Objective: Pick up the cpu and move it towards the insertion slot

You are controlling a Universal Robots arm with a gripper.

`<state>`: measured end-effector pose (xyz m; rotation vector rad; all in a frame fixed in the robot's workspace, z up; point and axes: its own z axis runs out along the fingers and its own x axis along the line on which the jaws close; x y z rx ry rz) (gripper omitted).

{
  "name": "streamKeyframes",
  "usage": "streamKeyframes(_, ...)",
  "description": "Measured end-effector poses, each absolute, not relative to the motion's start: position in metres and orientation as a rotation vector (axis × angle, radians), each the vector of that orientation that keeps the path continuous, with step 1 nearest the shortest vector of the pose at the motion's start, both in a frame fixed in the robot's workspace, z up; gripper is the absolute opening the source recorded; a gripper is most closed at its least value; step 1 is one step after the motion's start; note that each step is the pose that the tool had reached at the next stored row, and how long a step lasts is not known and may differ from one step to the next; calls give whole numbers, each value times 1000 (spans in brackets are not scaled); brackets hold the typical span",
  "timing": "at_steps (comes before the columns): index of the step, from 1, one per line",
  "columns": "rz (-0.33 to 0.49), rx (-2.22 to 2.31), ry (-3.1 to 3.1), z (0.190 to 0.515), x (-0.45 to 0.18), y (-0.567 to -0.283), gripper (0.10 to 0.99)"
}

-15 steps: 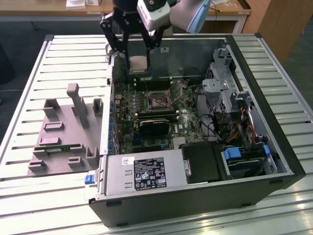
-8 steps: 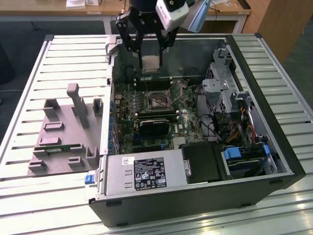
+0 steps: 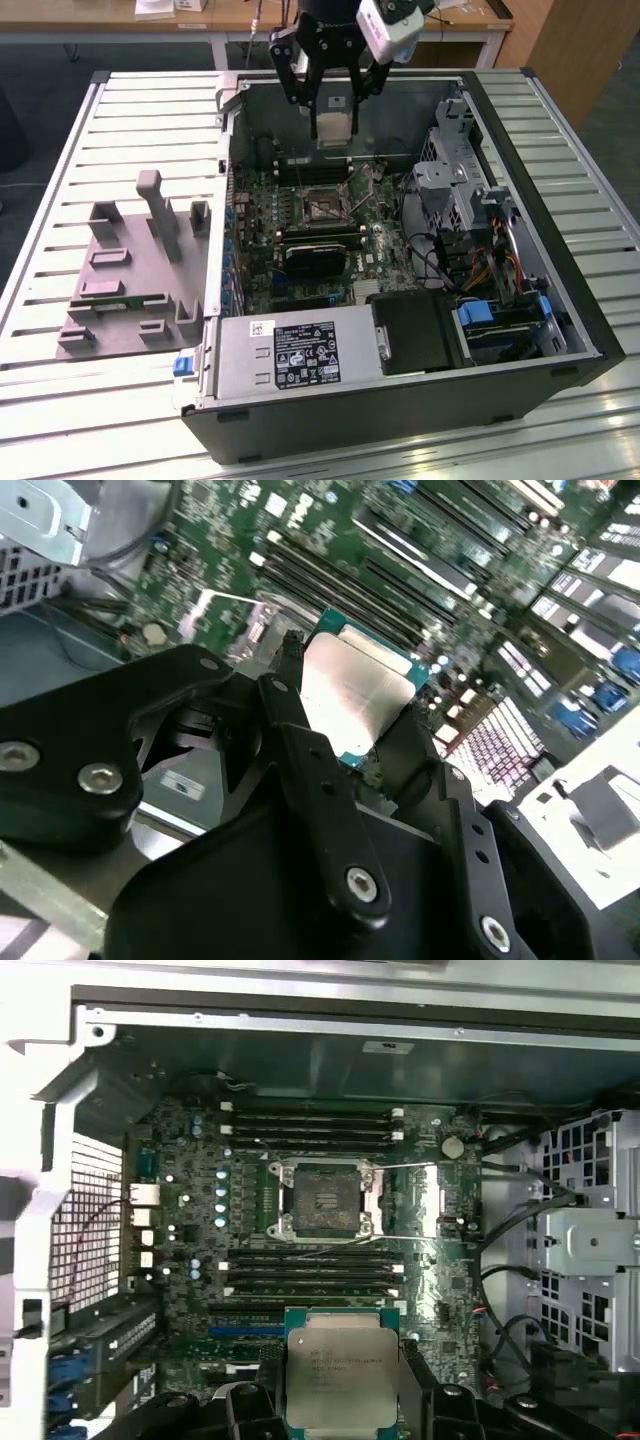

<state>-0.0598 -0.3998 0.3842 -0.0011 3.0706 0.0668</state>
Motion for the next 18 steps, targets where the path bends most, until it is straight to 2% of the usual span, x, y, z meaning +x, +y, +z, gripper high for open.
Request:
streamKeyframes(10, 67, -1, 3071, 382, -37, -399, 537)
streamKeyframes(18, 67, -1, 3071, 380, -35, -384, 537)
